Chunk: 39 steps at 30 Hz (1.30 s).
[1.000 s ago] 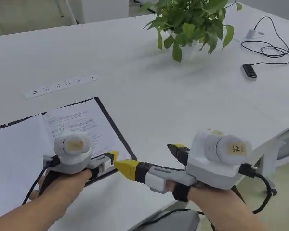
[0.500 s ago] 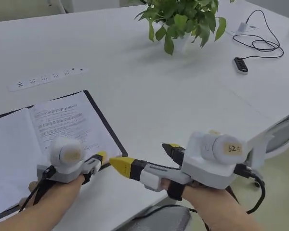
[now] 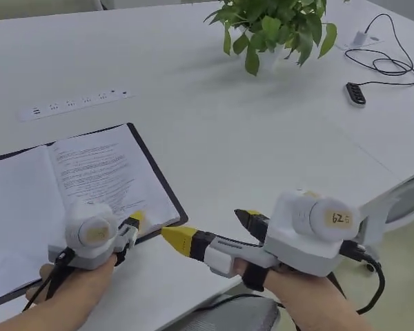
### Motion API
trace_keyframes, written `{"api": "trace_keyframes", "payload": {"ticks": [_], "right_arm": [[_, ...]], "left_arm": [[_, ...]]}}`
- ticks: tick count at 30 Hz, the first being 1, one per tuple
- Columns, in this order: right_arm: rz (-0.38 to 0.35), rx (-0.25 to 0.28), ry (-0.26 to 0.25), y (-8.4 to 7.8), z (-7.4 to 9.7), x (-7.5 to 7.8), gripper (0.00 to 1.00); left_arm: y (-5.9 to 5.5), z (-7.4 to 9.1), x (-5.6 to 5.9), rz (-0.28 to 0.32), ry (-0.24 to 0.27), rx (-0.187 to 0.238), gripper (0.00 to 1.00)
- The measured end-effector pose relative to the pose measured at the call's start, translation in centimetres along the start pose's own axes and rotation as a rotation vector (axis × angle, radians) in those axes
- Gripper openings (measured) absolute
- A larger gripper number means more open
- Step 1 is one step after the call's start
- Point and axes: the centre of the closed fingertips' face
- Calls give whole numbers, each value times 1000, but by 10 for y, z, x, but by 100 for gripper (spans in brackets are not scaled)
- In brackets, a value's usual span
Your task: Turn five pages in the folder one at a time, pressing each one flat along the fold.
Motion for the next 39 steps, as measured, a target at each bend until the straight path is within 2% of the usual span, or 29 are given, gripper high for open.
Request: {"api": "trace_keyframes", "payload": {"ticks": [7,9,10,13,16,20,21,24,25,26,28,29,31,33,39], "right_arm": [[-1,-19,-6,-3,-3,4,90],[2,-19,-7,-3,-3,4,90],[1,-19,-8,-3,-3,5,90],[0,-25,-8,-3,-7,6,90],[6,-40,-8,-4,-12,7,89],[5,-54,14,-1,-25,2,85],[3,-61,24,-1,-30,0,84],[-6,-103,60,-5,-45,-10,82],[11,-147,64,-10,-50,-12,81],[15,-156,70,-10,-54,-13,79],[-33,-203,96,-17,-65,-17,74],[-100,-215,102,-19,-72,-18,70],[-187,-220,106,-24,-83,-17,65],[-236,-219,110,-28,-91,-16,60],[-288,-257,100,-44,-109,-12,50]], "left_arm": [[1,0,-3,17,13,16,32],[-2,2,-9,46,37,9,25],[-2,1,-9,42,34,12,23],[-1,2,-9,35,29,10,21],[-2,2,-10,54,31,10,20],[-1,2,-13,100,31,10,19],[-1,2,-12,96,29,10,19],[-2,2,-12,104,28,11,18],[-1,2,-12,109,29,12,18],[-1,2,-12,111,29,13,18],[-1,2,-12,107,29,14,18],[-1,2,-12,108,30,15,18],[-1,2,-12,104,30,16,18],[-1,2,-12,102,30,15,18],[-1,2,-13,103,32,14,18]]}}
Point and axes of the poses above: the centre of the closed fingertips' face, and the gripper's own axes: z roughly backward along the fingers, x roughly to its right, y roughly out of its top, and after that the axes turned 11 degrees about -z, right-handed
